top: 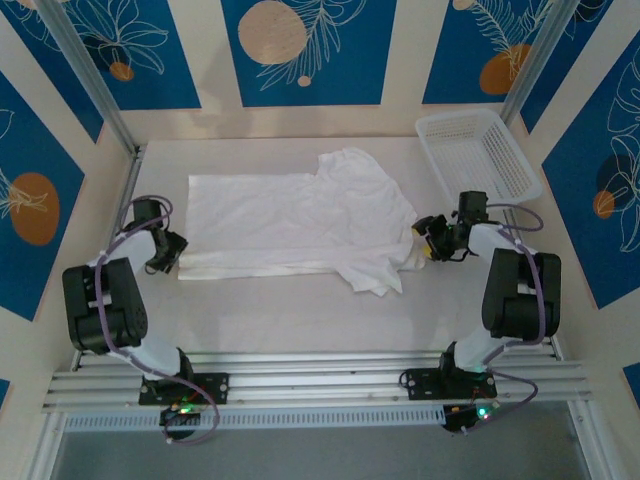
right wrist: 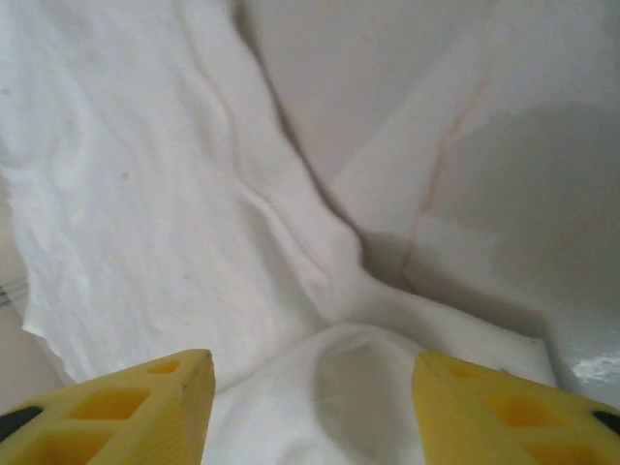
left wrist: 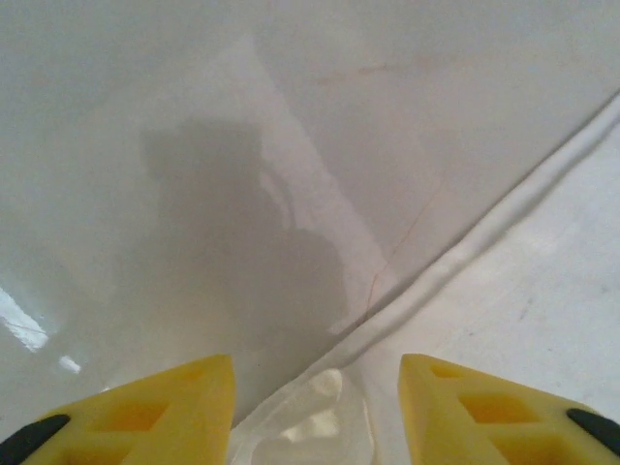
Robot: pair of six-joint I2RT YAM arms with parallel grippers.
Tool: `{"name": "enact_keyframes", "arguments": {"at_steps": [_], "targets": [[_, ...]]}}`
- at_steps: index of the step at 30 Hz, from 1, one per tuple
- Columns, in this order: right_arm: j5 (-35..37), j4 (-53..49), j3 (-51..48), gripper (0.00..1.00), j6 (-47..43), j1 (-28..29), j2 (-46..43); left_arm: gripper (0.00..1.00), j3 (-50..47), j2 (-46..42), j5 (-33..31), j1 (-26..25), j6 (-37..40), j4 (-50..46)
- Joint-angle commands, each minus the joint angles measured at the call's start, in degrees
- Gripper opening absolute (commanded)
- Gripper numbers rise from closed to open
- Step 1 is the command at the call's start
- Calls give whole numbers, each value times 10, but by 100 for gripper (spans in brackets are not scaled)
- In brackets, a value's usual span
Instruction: Fold the inside-out t-shirt
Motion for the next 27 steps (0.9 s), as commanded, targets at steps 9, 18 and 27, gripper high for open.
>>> {"name": "enact_keyframes", "arguments": {"at_steps": [9, 18, 27], "targets": [[-4, -41, -30, 59, -13, 1, -116, 69, 4, -153, -5, -52, 71, -27], [83, -112, -221, 59, -31, 91, -368, 69, -49, -279, 53, -288, 252, -6], [12, 7, -231, 56, -73, 140, -237, 75, -46, -255, 218, -345, 368, -30]]}}
